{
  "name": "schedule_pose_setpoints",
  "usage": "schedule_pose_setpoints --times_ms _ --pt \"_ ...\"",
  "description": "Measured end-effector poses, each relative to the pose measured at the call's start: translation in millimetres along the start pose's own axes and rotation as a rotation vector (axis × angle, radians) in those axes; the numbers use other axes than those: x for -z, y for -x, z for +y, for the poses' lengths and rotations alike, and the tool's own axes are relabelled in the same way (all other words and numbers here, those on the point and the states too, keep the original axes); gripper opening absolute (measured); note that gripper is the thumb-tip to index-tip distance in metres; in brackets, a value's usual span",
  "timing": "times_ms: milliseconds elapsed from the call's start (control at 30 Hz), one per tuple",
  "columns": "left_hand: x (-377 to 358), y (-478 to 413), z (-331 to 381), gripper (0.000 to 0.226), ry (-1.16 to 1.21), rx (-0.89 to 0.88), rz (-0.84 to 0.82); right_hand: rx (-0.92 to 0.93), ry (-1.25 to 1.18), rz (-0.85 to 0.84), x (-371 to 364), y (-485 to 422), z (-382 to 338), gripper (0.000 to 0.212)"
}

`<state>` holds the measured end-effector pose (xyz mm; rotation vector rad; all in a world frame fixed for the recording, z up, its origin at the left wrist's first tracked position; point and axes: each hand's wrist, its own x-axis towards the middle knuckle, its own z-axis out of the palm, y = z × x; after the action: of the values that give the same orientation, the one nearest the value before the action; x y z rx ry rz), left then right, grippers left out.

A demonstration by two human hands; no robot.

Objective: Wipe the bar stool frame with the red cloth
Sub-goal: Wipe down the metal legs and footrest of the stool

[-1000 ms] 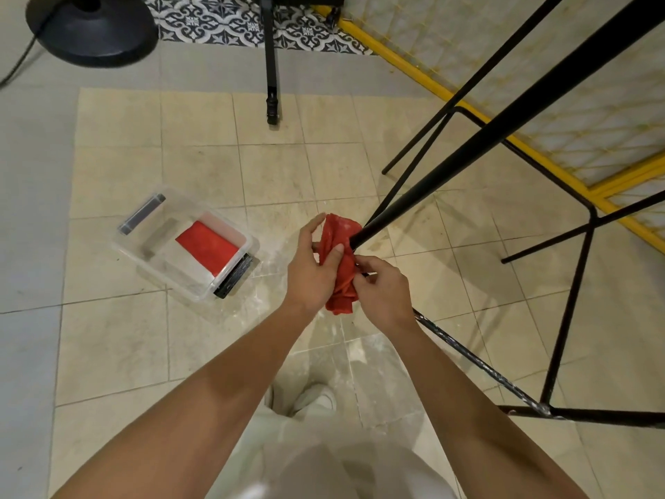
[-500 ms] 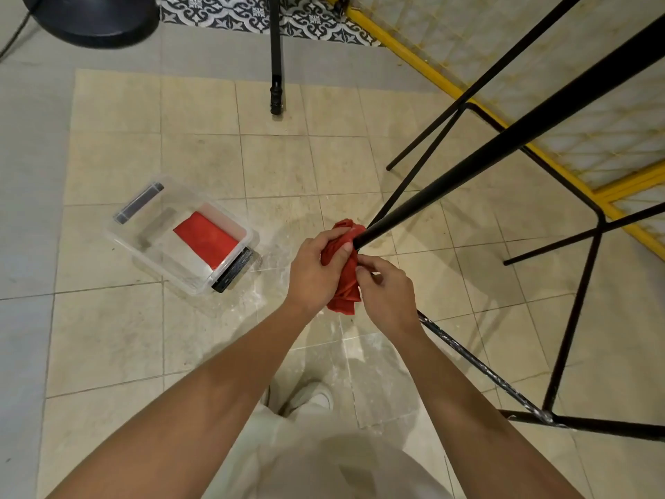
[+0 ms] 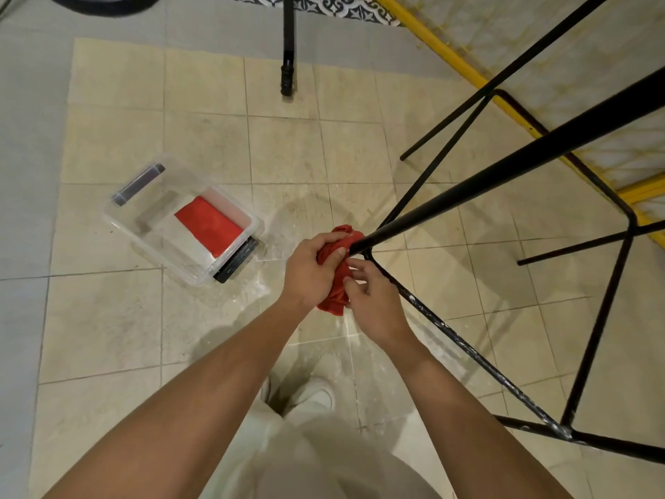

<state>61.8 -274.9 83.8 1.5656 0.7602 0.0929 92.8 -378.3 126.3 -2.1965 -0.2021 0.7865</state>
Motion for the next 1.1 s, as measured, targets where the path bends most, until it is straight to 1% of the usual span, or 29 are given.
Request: schedule_pose_setpoints --times_ms 67,133,167,200,300,367,433,533,633,700,767,833,900,1033,1100 --pt "-3 -1 -8 0.024 0.004 0.022 0.017 -0.002 0.076 -0.070 -1 2 -1 0.037" --pt "-3 -5 -9 0.023 -0.016 0.084 0.020 -0.046 0.136 -0.119 -2 0 0 0.043" --pt "-3 -7 -8 0.022 -0.030 0.091 0.022 -0.081 0.148 -0.128 -3 -1 1 0.045" --pt "-2 -5 -5 0.022 -0.044 0.061 0.029 -0.104 0.150 -0.134 -4 -3 3 0.044" --pt "-2 2 3 0.024 -0.014 -0.066 0.060 -0.126 0.039 -0.111 -9 -8 11 0.035" --pt "-4 5 4 0.024 0.042 -0.073 0.070 -0.191 -0.082 -0.068 -15 -12 19 0.032" --pt "-6 3 0 0.024 0.054 -0.055 0.067 -0.247 -0.127 -0.060 -18 -15 28 0.029" --pt "-5 -5 -14 0.025 -0.015 0.026 0.041 -0.289 -0.119 -0.078 -21 -18 35 0.028" --pt "0 -12 -26 0.025 -0.080 0.144 0.000 -0.322 -0.143 -0.080 -24 -23 37 0.039" --pt "0 -14 -28 0.023 -0.073 0.112 0.001 -0.288 -0.108 -0.067 -27 -28 39 0.042" --pt "-1 -12 -26 0.022 0.034 0.054 0.012 -0.261 -0.116 -0.035 -29 -32 40 0.042" --pt "-2 -11 -26 0.024 0.086 0.037 0.013 -0.262 -0.155 -0.012 -31 -38 41 0.041" --pt "-3 -12 -32 0.024 0.084 0.070 0.000 -0.280 -0.189 -0.002 -33 -44 42 0.040" --pt "-1 -21 -38 0.019 0.028 0.207 -0.051 -0.330 -0.251 -0.006 -35 -50 37 0.037" --pt "1 -22 -35 0.019 0.044 0.198 -0.065 -0.326 -0.258 -0.006 -36 -52 34 0.035"
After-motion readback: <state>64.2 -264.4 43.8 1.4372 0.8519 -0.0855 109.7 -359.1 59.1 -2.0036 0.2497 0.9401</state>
